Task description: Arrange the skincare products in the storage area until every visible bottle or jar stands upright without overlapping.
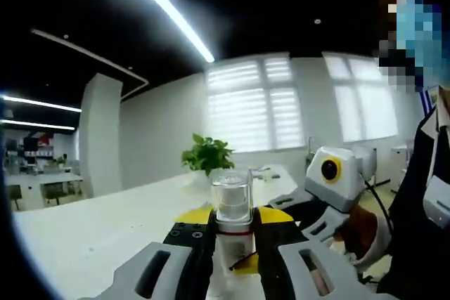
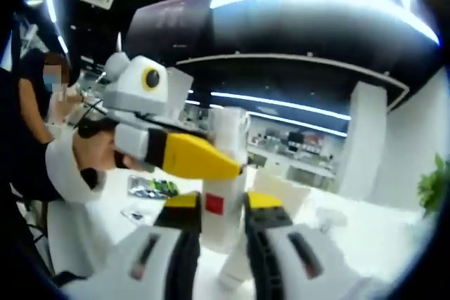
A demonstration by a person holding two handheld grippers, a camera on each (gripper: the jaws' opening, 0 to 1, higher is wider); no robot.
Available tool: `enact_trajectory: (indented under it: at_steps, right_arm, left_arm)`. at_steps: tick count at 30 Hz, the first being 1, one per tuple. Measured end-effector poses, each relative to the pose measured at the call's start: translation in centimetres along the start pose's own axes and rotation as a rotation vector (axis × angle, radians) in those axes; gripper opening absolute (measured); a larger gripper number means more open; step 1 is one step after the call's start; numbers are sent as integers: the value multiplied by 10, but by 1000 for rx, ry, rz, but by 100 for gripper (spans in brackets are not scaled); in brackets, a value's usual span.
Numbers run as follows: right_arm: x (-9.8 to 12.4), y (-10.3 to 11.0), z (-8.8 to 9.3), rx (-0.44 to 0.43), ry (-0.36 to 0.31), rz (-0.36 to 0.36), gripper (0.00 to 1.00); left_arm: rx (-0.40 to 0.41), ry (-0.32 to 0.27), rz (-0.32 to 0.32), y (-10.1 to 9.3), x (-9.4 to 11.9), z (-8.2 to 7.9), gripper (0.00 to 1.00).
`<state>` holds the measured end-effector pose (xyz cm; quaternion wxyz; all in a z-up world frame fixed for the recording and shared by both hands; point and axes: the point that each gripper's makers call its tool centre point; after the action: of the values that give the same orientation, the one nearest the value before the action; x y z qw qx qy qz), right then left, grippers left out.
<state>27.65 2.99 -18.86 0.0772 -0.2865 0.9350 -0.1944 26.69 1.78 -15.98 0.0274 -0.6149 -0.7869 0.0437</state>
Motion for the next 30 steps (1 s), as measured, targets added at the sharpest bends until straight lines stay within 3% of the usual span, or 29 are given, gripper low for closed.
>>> enact_trajectory:
  at_steps: [4, 7, 10, 19, 23, 30]
  right_arm:
    - [10, -4, 16, -30, 20, 24, 22]
    - [17, -8, 27, -53, 35, 45, 22]
    - [25, -12, 37, -104, 31, 77, 22]
    - [38, -23, 68, -189, 67, 121, 21]
    - [44, -27, 84, -238, 85, 119, 21]
    - [39, -22, 104, -234, 141, 91, 21]
  left_arm:
    - [-10, 32, 12, -5, -14, 15, 21]
    - [45, 42, 26, -7, -23, 25, 21]
    - [49, 47, 37, -11, -33, 32, 21]
    - [19, 90, 19, -14, -54, 58, 22]
    - [40, 99, 23, -14, -58, 66, 22]
    - [50, 140, 33, -6, -62, 85, 22]
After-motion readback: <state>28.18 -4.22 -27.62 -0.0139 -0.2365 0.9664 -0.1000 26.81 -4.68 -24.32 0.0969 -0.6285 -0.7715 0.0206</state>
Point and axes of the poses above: the point that each gripper's makers call its tool centre point, and the gripper's own axes: x roughly backward along the fingers, y roughly to its left, z roughly out of its underside, and after that the axes turned 7 degrees about x, right-handed
